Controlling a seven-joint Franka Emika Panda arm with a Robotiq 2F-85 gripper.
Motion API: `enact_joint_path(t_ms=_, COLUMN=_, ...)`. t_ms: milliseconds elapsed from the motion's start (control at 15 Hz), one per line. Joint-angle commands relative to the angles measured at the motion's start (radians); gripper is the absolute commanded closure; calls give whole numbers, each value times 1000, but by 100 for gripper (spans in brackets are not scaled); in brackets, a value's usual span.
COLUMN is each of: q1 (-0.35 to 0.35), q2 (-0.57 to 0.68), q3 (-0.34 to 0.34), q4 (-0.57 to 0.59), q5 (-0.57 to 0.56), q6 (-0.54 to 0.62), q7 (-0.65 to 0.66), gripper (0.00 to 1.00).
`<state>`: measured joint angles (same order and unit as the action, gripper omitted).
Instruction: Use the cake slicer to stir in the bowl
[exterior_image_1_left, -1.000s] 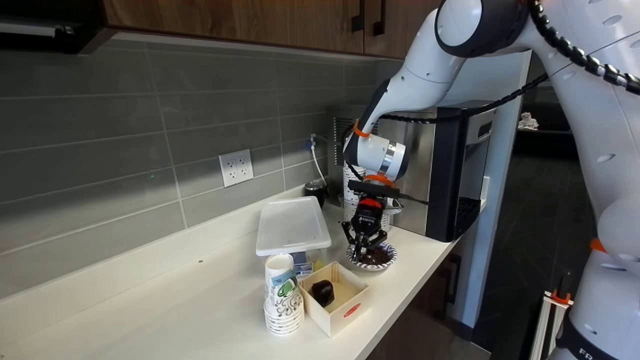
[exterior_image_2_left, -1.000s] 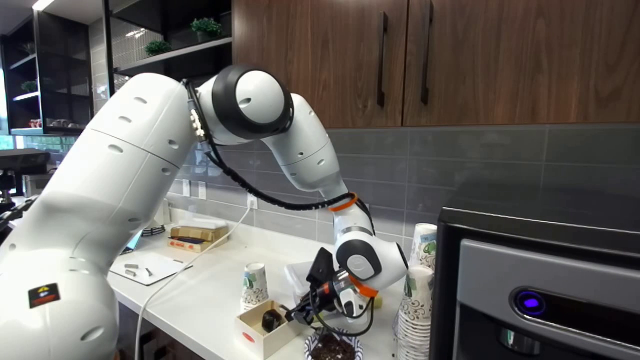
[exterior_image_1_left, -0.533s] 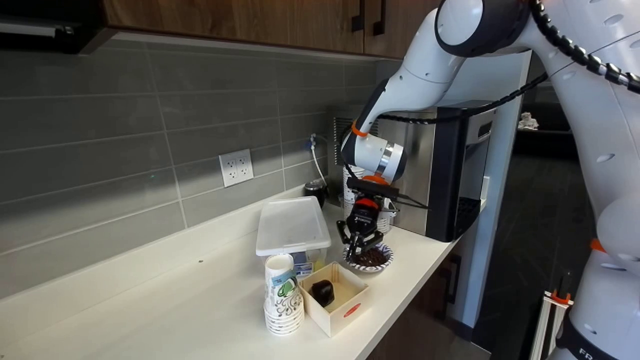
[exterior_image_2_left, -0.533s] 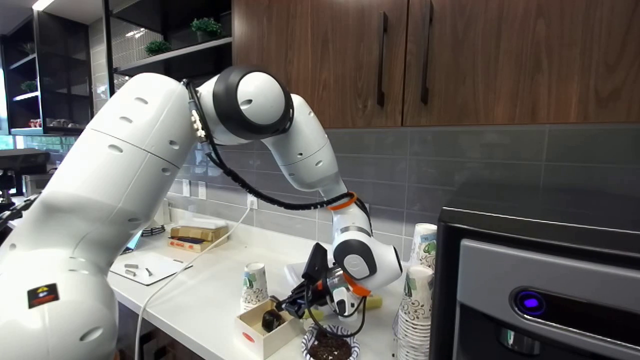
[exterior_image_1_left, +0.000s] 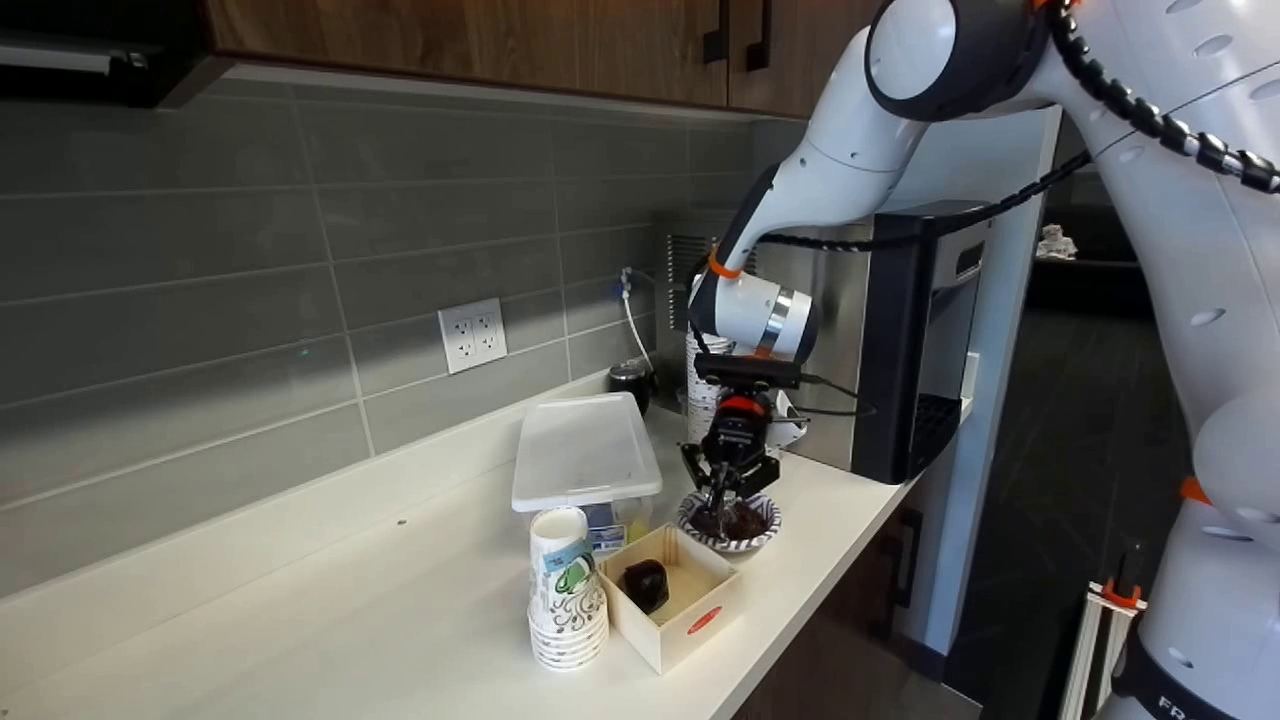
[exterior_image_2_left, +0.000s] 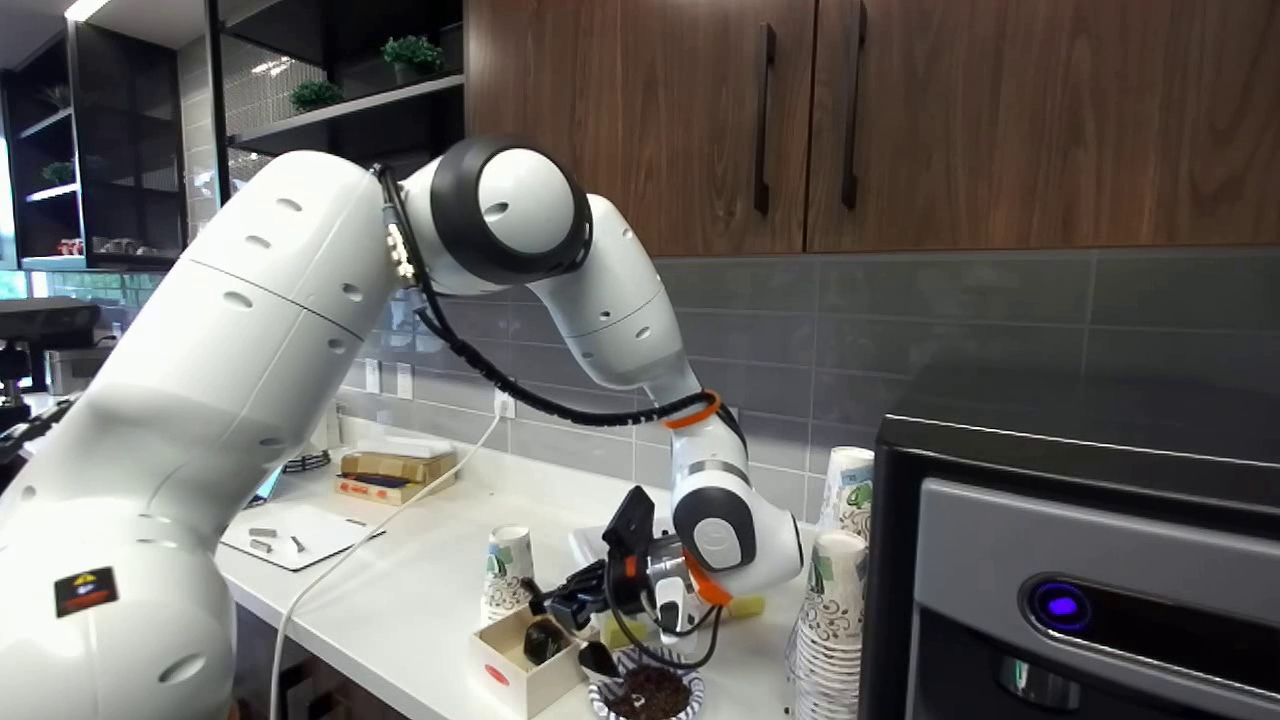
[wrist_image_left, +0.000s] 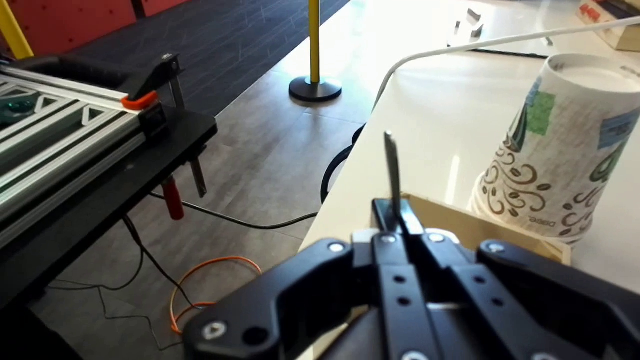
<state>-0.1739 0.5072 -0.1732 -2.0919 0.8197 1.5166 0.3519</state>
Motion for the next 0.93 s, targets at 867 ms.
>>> enact_joint_path(t_ms=867, q1=37, q2=-23, q3=8, q4=-18, q5=32, q6=292, q7=-21, gripper=99)
